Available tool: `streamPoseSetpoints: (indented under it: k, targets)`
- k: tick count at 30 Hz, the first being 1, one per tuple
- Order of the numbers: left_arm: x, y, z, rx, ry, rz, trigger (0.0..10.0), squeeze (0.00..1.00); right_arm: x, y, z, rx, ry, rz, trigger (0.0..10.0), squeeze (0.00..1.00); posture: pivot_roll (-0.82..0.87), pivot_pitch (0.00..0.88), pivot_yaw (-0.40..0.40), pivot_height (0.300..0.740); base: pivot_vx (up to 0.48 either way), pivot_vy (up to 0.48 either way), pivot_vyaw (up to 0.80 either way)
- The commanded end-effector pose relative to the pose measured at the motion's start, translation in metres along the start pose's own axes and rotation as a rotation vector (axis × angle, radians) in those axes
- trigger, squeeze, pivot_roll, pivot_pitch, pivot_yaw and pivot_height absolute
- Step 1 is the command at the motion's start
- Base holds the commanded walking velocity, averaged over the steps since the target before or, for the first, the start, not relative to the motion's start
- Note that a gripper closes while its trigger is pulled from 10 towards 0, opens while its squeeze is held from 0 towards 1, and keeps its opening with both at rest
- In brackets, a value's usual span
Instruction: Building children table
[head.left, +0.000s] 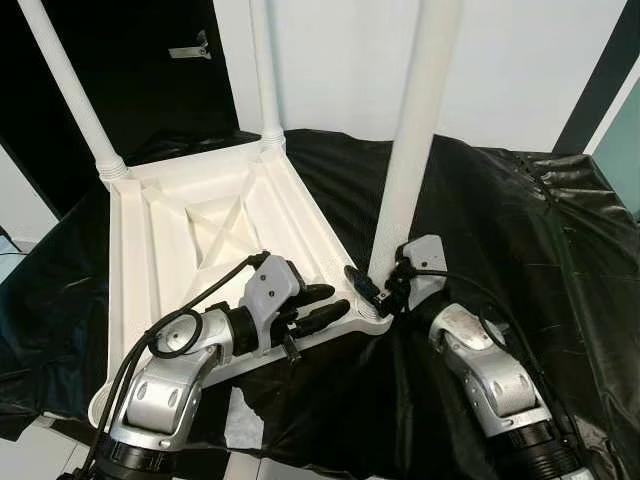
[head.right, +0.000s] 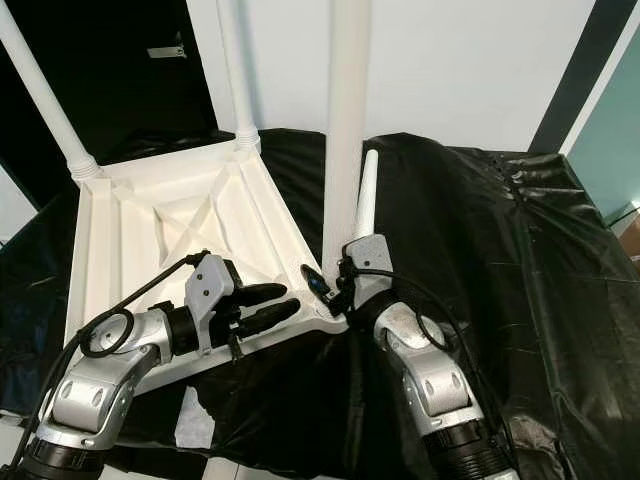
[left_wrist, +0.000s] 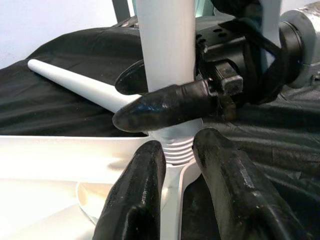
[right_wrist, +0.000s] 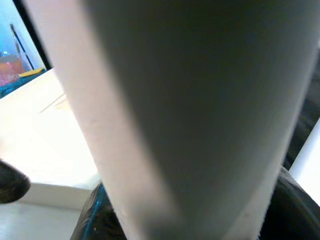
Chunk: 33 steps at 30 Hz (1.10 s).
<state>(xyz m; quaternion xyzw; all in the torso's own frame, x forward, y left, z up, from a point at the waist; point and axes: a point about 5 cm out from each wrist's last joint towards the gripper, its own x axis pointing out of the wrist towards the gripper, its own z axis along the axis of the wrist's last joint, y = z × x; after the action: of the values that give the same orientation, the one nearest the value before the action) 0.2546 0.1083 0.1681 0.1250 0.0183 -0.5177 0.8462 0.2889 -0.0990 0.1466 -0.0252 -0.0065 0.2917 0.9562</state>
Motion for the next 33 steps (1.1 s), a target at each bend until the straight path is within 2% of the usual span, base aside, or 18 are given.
streamPoseSetpoints:
  k: [1, 6, 12, 20, 22, 23, 26, 33]
  targets:
    - [0.001, 0.001, 0.003, 0.013, 0.001, 0.040, 10.0, 0.00, -0.001, 0.000, -0.015, 0.060, 0.075, 0.000, 10.0, 0.00, 0.02, 0.000, 0.000, 0.740, 0.000, 0.000, 0.00]
    - [0.001, 0.001, 0.004, 0.018, 0.000, 0.040, 10.0, 0.00, 0.001, -0.003, -0.015, 0.088, 0.082, -0.017, 10.0, 0.00, 0.02, 0.000, -0.001, 0.740, 0.000, 0.000, 0.00]
    - [0.001, 0.002, 0.004, 0.026, 0.000, 0.042, 10.0, 0.00, -0.001, -0.011, -0.023, 0.193, 0.101, -0.103, 10.0, 0.00, 0.02, 0.000, -0.002, 0.740, 0.000, 0.000, 0.00]
    - [0.001, 0.002, 0.005, 0.035, 0.000, 0.042, 10.0, 0.00, -0.005, -0.015, -0.029, 0.186, 0.119, -0.144, 10.0, 0.00, 0.02, 0.000, 0.001, 0.740, 0.000, 0.000, 0.00]
    - [0.001, 0.002, 0.005, 0.039, -0.002, 0.042, 10.0, 0.00, -0.008, -0.013, -0.029, 0.103, 0.113, -0.119, 10.0, 0.00, 0.02, 0.000, 0.006, 0.740, 0.000, 0.000, 0.00]
    - [0.001, 0.002, 0.005, 0.039, -0.002, 0.042, 10.0, 0.00, -0.008, -0.013, -0.029, 0.103, 0.113, -0.119, 10.0, 0.00, 0.02, 0.000, 0.006, 0.740, 0.000, 0.000, 0.00]
    - [0.002, 0.003, 0.006, 0.045, -0.004, 0.039, 10.0, 0.00, -0.010, -0.004, -0.031, -0.003, 0.111, -0.041, 10.0, 0.00, 0.01, 0.000, 0.008, 0.740, 0.000, 0.000, 0.00]
    - [0.001, 0.005, 0.007, 0.053, -0.005, 0.041, 10.0, 0.00, -0.013, 0.002, -0.039, -0.022, 0.132, 0.005, 10.0, 0.00, 0.02, 0.000, 0.010, 0.740, 0.000, 0.000, 0.00]
